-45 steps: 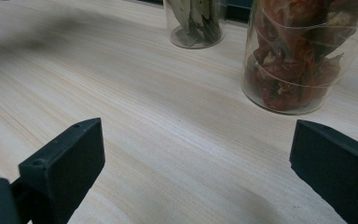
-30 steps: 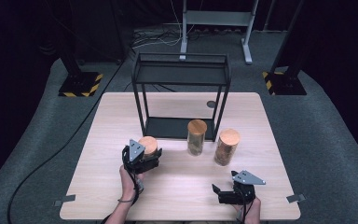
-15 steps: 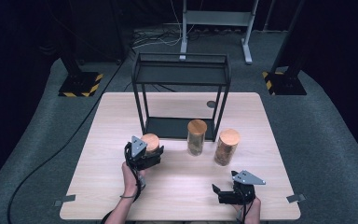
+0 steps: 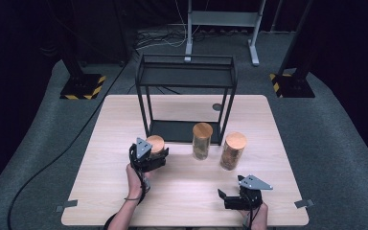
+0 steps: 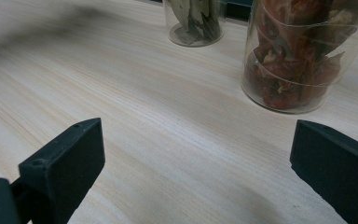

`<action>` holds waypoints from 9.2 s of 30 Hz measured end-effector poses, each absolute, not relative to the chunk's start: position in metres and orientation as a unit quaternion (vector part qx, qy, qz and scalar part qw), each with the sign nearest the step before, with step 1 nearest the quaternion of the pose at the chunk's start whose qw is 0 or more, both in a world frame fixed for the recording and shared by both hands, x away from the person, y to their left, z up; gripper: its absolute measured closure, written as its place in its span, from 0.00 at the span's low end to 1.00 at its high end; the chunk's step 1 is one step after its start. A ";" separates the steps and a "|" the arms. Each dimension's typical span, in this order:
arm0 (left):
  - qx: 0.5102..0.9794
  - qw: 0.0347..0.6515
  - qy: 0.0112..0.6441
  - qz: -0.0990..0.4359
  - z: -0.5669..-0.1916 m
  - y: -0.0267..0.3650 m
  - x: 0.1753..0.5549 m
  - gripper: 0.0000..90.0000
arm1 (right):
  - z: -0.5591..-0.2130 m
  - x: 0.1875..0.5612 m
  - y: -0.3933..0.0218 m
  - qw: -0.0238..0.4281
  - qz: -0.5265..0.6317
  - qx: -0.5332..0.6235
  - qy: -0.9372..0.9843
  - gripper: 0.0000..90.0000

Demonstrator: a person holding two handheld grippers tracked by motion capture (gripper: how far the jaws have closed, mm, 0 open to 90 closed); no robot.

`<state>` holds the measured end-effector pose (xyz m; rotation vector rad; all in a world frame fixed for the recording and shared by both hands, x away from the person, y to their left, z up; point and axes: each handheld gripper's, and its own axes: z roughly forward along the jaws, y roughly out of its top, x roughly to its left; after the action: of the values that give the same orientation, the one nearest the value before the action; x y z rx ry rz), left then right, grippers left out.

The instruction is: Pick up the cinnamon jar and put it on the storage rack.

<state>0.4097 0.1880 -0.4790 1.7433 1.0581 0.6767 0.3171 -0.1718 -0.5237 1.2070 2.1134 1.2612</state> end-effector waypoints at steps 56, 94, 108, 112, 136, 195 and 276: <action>0.710 0.475 0.442 0.275 -0.481 0.163 0.458 0.28 | -0.524 0.316 -0.173 0.202 0.456 0.433 0.751 0.03; 0.706 0.471 0.446 0.285 -0.483 0.148 0.486 0.28 | -0.523 0.316 -0.174 0.200 0.460 0.431 0.750 0.03; 0.697 0.467 0.453 0.301 -0.483 0.147 0.495 0.28 | -0.523 0.316 -0.173 0.202 0.458 0.431 0.750 0.03; 0.698 0.463 0.453 0.305 -0.485 0.146 0.498 0.28 | -0.523 0.316 -0.173 0.202 0.459 0.431 0.751 0.03; 0.697 0.452 0.452 0.325 -0.492 0.141 0.515 0.28 | -0.523 0.315 -0.173 0.204 0.460 0.429 0.750 0.03; 0.697 0.446 0.473 0.301 -0.508 0.135 0.549 0.28 | -0.523 0.314 -0.173 0.209 0.461 0.426 0.750 0.02; 0.750 0.382 0.479 0.250 -0.452 0.128 0.560 0.00 | -0.523 0.314 -0.173 0.205 0.462 0.425 0.751 0.03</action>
<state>0.5598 0.1281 -0.4520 1.9136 1.2227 0.6377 0.3144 -0.1732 -0.5233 1.1851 2.0931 1.2869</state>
